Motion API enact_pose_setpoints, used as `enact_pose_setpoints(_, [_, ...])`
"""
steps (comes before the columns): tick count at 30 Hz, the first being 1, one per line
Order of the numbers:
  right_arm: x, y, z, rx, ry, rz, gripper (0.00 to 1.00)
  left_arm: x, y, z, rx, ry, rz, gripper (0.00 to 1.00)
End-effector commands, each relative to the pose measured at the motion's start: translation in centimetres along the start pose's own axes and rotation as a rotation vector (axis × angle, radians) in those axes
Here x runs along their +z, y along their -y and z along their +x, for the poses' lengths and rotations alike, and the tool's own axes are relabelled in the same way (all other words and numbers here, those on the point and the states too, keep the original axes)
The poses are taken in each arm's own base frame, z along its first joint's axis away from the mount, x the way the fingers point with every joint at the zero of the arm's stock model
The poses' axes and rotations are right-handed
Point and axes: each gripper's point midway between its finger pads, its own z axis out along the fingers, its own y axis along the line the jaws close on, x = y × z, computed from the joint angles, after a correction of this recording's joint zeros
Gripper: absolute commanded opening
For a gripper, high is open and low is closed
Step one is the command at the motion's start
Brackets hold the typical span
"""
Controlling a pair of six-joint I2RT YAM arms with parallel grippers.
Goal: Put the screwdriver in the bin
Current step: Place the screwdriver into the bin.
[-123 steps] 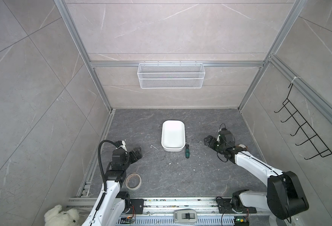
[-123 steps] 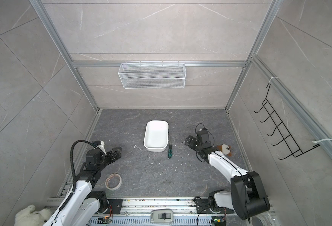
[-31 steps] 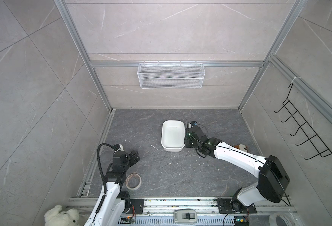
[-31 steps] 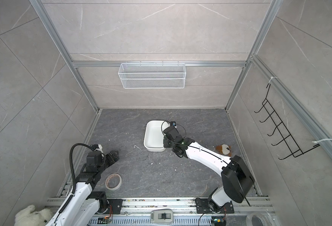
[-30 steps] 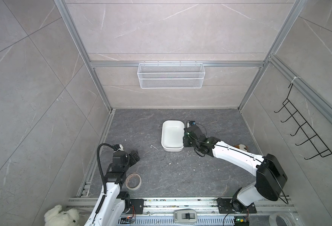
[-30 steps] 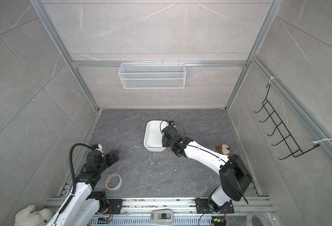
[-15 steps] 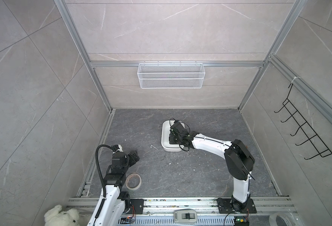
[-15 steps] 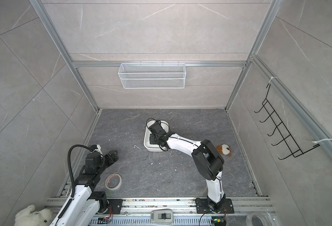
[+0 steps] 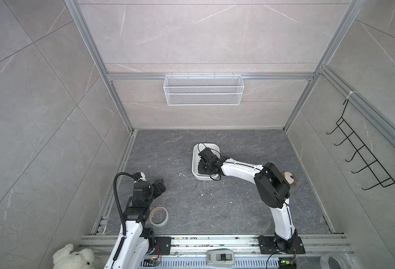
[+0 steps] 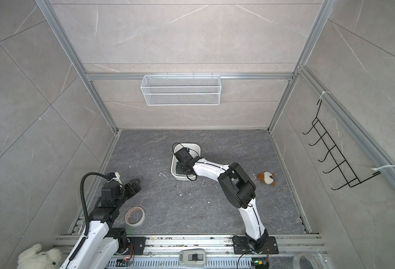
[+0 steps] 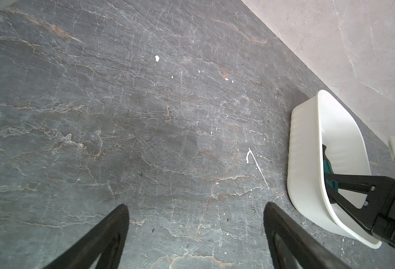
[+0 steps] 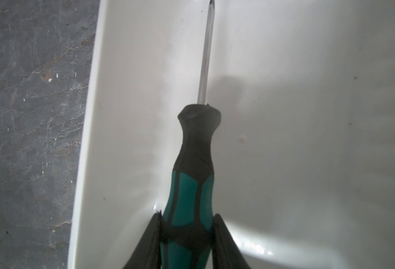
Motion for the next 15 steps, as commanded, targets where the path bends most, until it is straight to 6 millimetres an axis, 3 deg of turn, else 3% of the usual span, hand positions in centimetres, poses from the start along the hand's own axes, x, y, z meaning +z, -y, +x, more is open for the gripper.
enact_pose_setpoints(1, [-0.01, -0.56, -0.47, 0.018, 0.0, -0.007, 0.23, -0.25, -0.15, -0.26, -0.011, 0.017, -0.008, 0.93])
enact_pose_setpoints(9, [-0.25, -0.62, -0.6, 0.019, 0.003, -0.009, 0.4, -0.39, -0.23, -0.28, -0.013, 0.024, -0.009, 0.94])
enact_pose_setpoints(15, [-0.52, -0.66, -0.68, 0.011, 0.004, -0.01, 0.44, -0.45, -0.21, -0.32, -0.013, 0.026, -0.008, 0.94])
